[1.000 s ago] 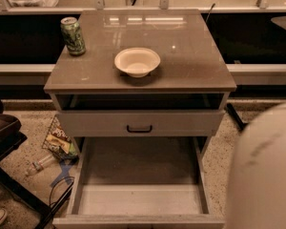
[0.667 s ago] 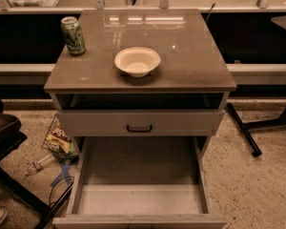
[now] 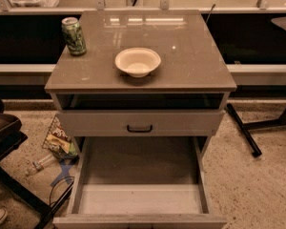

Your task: Place green jalapeno chip bag into middle drawer

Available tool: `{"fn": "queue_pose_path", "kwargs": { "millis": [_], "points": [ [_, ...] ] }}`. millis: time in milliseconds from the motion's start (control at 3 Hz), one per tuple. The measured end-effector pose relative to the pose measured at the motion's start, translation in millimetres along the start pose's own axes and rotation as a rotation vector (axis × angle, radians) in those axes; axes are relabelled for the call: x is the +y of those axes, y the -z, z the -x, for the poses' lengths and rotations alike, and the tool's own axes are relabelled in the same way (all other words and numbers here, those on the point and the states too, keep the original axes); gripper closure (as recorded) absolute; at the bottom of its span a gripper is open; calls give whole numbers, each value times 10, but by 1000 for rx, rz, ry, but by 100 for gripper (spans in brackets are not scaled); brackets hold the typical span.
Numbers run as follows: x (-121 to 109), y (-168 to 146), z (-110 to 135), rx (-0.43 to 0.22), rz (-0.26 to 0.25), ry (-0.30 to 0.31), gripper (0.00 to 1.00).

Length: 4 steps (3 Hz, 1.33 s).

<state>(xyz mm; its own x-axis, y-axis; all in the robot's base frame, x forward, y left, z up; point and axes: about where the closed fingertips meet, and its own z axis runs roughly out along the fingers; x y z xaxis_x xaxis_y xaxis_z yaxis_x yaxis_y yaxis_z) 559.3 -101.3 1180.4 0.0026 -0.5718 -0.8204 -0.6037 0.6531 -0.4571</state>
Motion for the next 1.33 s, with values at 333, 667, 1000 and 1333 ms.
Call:
{"fn": "queue_pose_path", "kwargs": {
  "millis": [333,667,1000,1333],
  "points": [
    [477,47,-23,-83,5,22,100],
    [649,125,-453,-50,3,-21,100],
    [649,125,-452,-50,3,-20,100],
    [705,87,-580,-61,16,-55,100]
  ]
}}
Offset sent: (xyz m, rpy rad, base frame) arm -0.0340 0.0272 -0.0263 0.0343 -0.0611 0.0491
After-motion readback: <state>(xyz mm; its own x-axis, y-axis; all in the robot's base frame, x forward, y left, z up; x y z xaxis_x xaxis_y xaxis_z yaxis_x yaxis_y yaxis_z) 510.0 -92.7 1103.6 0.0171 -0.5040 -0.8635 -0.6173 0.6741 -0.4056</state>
